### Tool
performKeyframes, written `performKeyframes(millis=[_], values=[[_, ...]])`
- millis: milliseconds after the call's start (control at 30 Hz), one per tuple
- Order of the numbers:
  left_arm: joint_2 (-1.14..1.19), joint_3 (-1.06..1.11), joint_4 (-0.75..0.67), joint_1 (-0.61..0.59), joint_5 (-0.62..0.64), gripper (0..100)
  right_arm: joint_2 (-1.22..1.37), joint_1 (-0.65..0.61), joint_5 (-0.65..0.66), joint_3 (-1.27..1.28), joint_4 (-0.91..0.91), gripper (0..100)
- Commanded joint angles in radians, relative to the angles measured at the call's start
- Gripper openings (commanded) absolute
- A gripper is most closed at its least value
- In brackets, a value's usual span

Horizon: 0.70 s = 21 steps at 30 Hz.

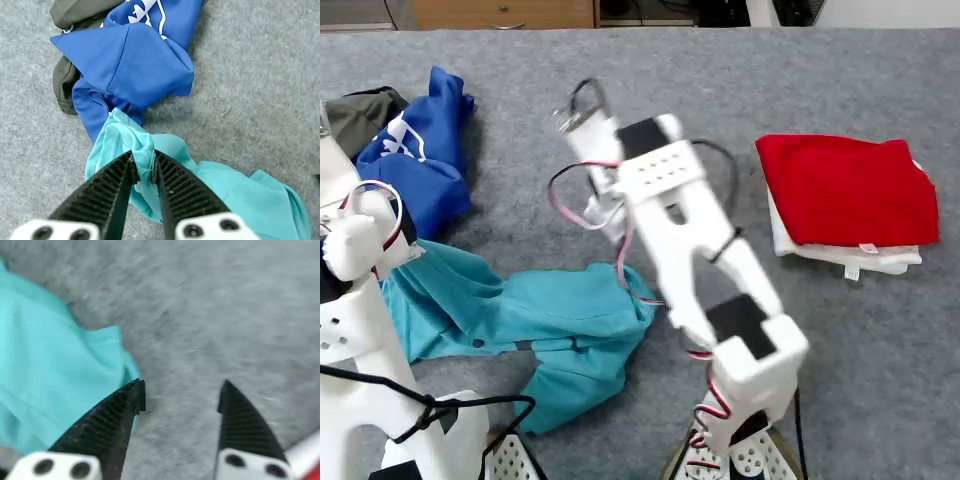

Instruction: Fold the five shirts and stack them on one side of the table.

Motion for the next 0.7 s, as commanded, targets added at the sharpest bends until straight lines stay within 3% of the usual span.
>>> performKeyframes(millis=[0,167,367,500,667], values=[[-0.019,-0.002,0.015,0.003,-0.005,2,0.048,-0.076,-0.005,0.002,0.041,27.1],[-0.019,-0.002,0.015,0.003,-0.005,2,0.157,-0.087,0.002,0.061,0.054,23.6],[-0.013,-0.002,0.012,-0.029,-0.005,2,0.286,-0.081,0.069,0.216,-0.009,0.0],[-0.008,0.023,-0.003,-0.051,-0.005,2,0.275,-0.016,0.072,0.145,-0.023,0.2],[-0.018,0.115,-0.055,-0.051,-0.005,2,0.194,0.147,0.012,-0.156,-0.018,0.2]])
